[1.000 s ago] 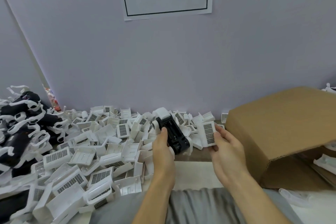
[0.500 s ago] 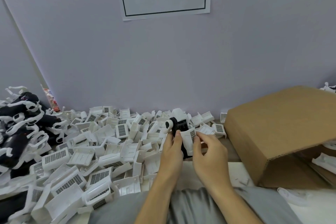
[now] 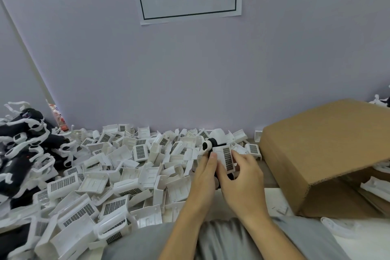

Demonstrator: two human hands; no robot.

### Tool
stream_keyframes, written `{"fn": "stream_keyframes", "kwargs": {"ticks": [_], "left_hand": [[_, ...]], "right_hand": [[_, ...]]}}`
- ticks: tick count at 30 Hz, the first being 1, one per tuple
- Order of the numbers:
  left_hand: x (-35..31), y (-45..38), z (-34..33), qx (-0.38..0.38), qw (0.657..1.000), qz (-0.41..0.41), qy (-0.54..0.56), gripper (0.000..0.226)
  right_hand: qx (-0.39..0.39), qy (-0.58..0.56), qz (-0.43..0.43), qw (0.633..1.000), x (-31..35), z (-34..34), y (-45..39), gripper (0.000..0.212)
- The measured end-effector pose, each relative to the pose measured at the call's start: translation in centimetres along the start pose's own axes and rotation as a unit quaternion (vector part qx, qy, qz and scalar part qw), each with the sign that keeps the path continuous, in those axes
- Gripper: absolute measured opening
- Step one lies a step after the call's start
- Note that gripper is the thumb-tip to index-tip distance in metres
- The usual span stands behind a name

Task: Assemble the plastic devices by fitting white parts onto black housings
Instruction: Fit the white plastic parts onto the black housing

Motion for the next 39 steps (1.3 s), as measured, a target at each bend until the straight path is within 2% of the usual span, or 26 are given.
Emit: {"fn": "stream_keyframes", "kwargs": {"ticks": [4,8,14,19,21,23,25,28,30,35,39], "left_hand": [[-0.5,0.1,0.2,-0.006,1.000,-0.011,0.029,0.027],[-0.5,0.3,-0.3,0.016,1.000,-0.007,0.018,0.027],[-0.7,0.3,0.4,-0.010,1.000,-0.019,0.021,0.023],[-0.5,0.0,1.3,-0.056,0.997,-0.007,0.051,0.026],[-0.8,0.0,1.4,-0.066,0.996,-0.009,0.062,0.030],[-0.8,0.1,1.1,-0.044,0.997,-0.004,0.064,0.035],[-0.8,0.3,0.6,-0.016,0.999,0.003,0.051,0.033],[-0.6,0.5,0.1,0.012,1.000,0.001,0.006,0.021],[-0.7,0.5,0.1,0.014,1.000,-0.005,-0.007,0.019],[-0.4,0.2,0.1,0.014,0.999,0.014,0.028,0.027],[-0.3,0.1,0.3,-0.012,0.999,0.008,0.040,0.036]], "right_hand": [[0.033,0.010,0.021,0.999,0.1,-0.3,0.0,0.022],[-0.031,-0.006,0.030,0.999,0.5,0.4,0.1,0.018],[0.033,0.025,0.023,0.999,0.3,-0.1,0.1,0.019],[0.087,-0.019,0.068,0.994,0.8,-0.8,0.3,0.018],[0.056,-0.084,0.035,0.994,0.5,-0.7,0.2,0.013],[0.013,-0.179,-0.052,0.982,-0.5,-0.5,0.0,0.021],[0.015,-0.250,-0.127,0.960,-1.3,-0.4,-0.1,0.029],[0.027,-0.350,-0.196,0.915,-1.6,-0.5,0.0,0.035],[0.012,-0.368,-0.209,0.906,-1.8,-0.5,0.0,0.033],[-0.038,-0.343,-0.195,0.918,-2.4,-0.7,0.1,0.023],[-0.035,-0.360,-0.193,0.912,-2.4,-1.3,0.2,0.018]]}}
Point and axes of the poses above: each hand's wrist, its own y-axis away from the middle knuckle, its own z-axis out of the back of the hand, x = y × z, the point moved 5 cm from there along -y, towards the middle knuckle, and after that the axes turned 13 degrees about z, right-handed, at the moved point
